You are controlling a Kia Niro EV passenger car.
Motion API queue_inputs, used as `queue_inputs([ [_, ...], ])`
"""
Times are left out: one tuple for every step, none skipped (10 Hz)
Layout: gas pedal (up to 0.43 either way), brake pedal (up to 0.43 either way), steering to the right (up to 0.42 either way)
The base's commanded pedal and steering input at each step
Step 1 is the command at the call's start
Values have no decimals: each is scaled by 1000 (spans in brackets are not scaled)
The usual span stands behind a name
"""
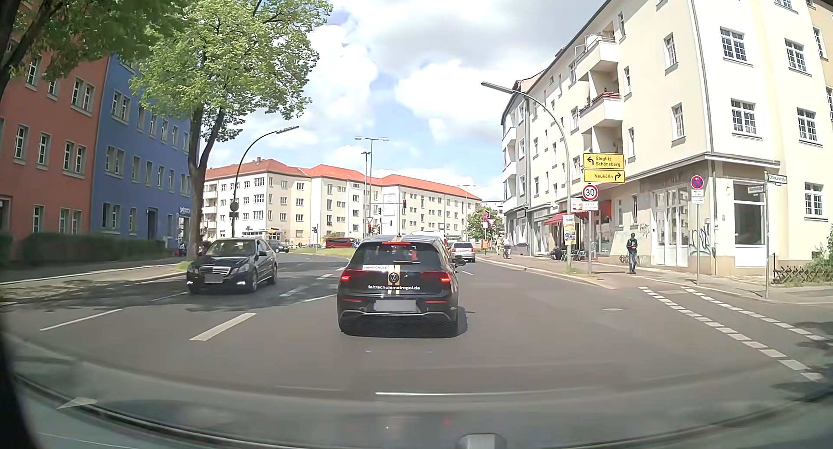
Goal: Follow the waypoints while adhering to traffic rules and regulations
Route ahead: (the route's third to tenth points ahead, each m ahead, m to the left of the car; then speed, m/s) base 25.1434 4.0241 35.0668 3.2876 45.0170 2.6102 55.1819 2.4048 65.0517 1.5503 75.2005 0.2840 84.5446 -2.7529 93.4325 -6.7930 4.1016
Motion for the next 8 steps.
queue_inputs([
  [39, 18, 27],
  [87, 18, 42],
  [87, 18, 63],
  [87, 18, 96],
  [98, 18, 133],
  [98, 18, 173],
  [98, 18, 201],
  [110, 18, 224],
])
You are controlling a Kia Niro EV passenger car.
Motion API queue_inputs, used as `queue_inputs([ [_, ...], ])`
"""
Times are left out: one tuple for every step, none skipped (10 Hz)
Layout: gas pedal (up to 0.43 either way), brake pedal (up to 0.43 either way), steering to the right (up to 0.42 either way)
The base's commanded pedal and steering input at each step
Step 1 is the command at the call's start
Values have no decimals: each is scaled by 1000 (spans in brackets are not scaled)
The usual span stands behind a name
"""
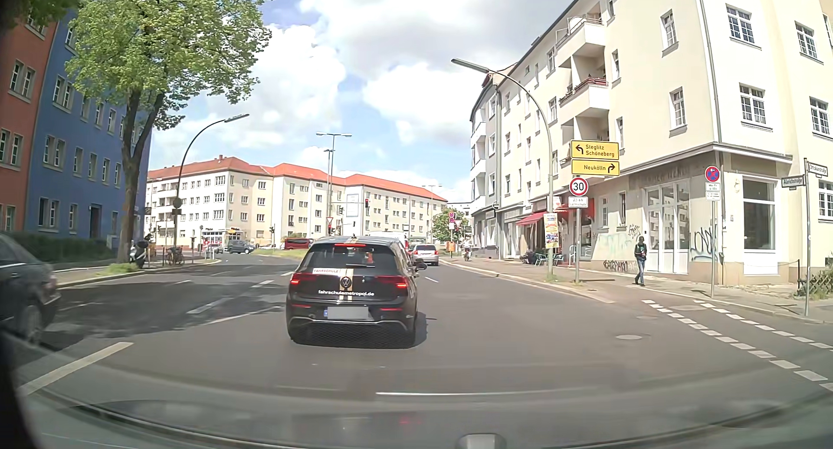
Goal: Follow the waypoints while adhering to traffic rules and regulations
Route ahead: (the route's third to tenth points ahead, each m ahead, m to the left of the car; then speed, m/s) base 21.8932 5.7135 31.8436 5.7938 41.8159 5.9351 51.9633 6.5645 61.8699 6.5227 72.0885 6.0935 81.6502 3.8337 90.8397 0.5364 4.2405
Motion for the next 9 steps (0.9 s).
queue_inputs([
  [110, 18, 229],
  [118, 18, 219],
  [130, 18, 192],
  [130, 18, 157],
  [130, 18, 116],
  [130, 18, 83],
  [130, 18, 63],
  [130, 18, 45],
  [130, 18, 29],
])
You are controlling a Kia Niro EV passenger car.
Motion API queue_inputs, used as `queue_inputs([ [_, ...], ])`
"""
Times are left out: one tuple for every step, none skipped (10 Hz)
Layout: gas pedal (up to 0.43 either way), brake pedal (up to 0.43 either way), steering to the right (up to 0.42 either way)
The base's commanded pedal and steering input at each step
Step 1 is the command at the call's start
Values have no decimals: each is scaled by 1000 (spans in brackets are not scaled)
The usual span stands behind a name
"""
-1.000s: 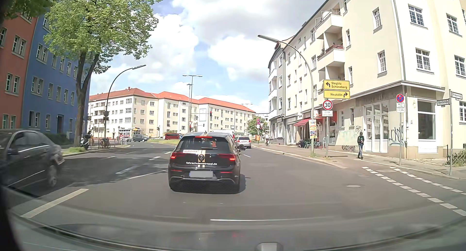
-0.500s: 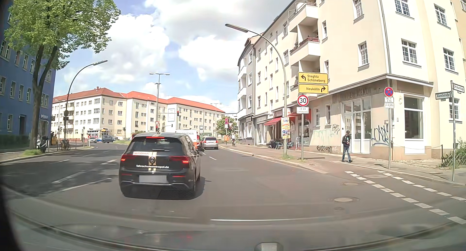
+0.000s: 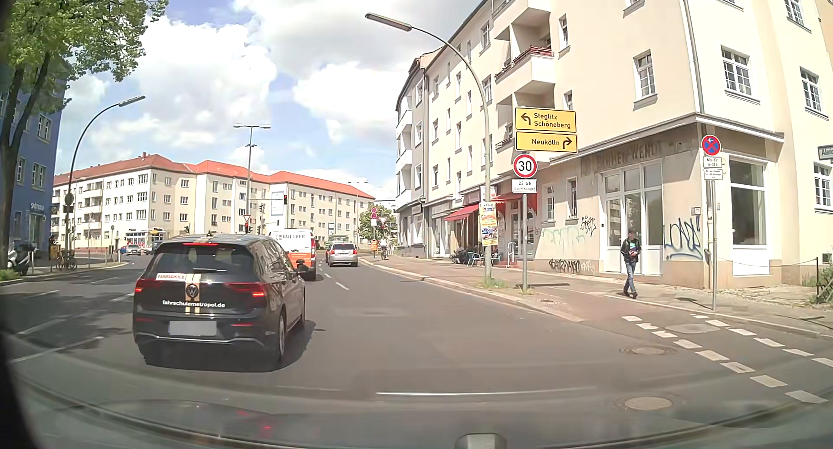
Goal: Follow the waypoints while adhering to traffic rules and regulations
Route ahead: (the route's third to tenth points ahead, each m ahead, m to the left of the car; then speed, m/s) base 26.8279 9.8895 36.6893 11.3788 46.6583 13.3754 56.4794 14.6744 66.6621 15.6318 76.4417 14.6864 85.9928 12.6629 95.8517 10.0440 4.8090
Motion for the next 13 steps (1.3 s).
queue_inputs([
  [130, 18, 19],
  [130, 18, 9],
  [110, 18, -3],
  [110, 18, -13],
  [110, 18, -24],
  [110, 18, -32],
  [110, 18, -39],
  [110, 18, -50],
  [110, 18, -52],
  [110, 18, -55],
  [87, 18, -60],
  [67, 18, -60],
  [39, 18, -70],
])
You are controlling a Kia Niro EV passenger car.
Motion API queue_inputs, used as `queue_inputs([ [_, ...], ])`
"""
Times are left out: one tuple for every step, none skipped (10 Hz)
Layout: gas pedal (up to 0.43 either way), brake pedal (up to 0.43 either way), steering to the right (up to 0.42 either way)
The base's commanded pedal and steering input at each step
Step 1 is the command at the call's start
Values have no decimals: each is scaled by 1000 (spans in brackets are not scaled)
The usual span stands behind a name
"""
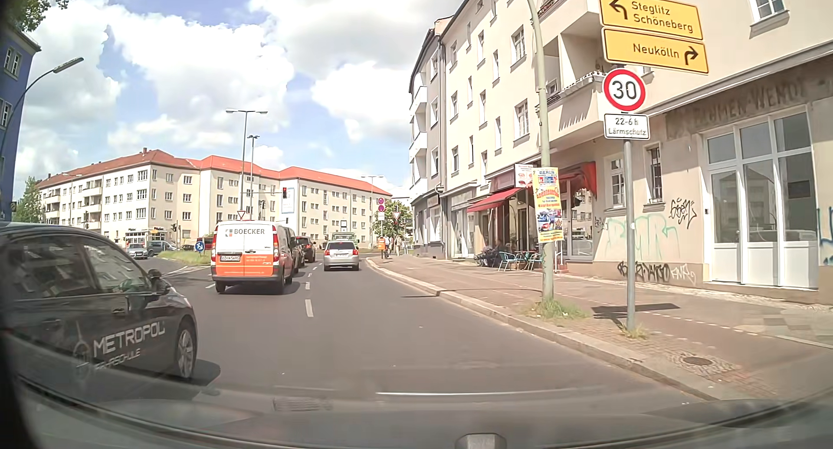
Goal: Follow the waypoints while adhering to traffic rules and regulations
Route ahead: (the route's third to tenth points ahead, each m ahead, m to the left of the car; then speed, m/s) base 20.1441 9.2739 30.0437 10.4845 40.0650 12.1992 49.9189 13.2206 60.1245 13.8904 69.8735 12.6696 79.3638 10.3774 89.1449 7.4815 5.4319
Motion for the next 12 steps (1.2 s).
queue_inputs([
  [39, 18, -78],
  [39, 18, -83],
  [20, 18, -85],
  [20, 24, -85],
  [20, 18, -85],
  [20, 18, -83],
  [20, 18, -82],
  [20, 18, -81],
  [0, 18, -81],
  [0, 18, -81],
  [0, 18, -83],
  [0, 18, -84],
])
